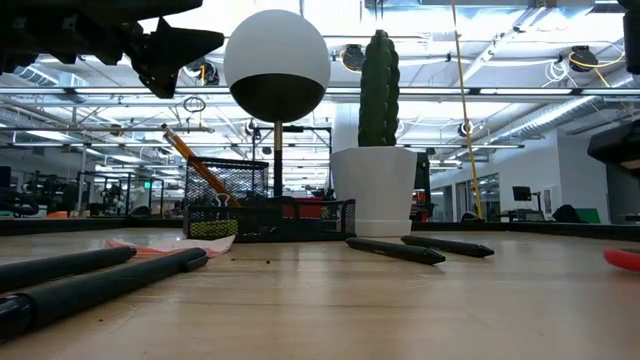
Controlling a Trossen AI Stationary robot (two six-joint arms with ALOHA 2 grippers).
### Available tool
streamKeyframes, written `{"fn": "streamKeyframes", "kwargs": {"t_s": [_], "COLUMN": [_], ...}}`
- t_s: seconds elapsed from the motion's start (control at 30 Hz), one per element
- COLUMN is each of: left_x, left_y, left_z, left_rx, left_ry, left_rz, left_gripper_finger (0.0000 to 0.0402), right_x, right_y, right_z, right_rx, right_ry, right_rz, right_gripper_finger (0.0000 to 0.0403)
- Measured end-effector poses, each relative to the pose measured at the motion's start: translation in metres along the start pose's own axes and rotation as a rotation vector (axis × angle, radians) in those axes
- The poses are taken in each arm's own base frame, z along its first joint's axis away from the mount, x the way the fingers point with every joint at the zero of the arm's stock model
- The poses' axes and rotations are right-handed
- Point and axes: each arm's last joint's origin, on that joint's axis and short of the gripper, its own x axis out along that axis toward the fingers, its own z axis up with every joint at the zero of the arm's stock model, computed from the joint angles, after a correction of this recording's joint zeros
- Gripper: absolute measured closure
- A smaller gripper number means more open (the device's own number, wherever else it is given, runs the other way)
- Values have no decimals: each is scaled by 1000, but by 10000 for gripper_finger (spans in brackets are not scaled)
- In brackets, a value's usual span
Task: Pick and place office supplies into organizer
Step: Put the red scissors into the desk organizer
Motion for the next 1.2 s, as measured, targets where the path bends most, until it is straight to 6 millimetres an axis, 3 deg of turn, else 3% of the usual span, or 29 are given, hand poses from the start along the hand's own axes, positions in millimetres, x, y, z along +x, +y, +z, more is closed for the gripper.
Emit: {"fn": "streamKeyframes", "kwargs": {"t_s": [0.2, 0.37, 0.57, 0.87, 1.03, 1.2], "left_x": [0, 0, 0, -1, -6, -22], "left_y": [0, 0, 0, -1, -3, -6], "left_z": [0, 0, 0, 9, 17, 28], "left_rx": [-1, 4, 3, -20, 33, 132], "left_ry": [0, 0, -1, -88, -130, -108], "left_rz": [0, 0, 1, -11, 77, 193], "left_gripper_finger": [176, 176, 176, 176, 176, 176], "right_x": [-2, -17, -29, -41, -52, -65], "right_y": [-7, -9, -16, -20, -23, -35], "right_z": [17, 38, 53, 83, 101, 123], "right_rx": [26, -18, -74, -142, -230, -317], "right_ry": [-153, -367, -486, -710, -879, -1061], "right_rz": [-41, -89, -158, -136, -146, 2], "right_gripper_finger": [383, 387, 384, 385, 386, 386]}}
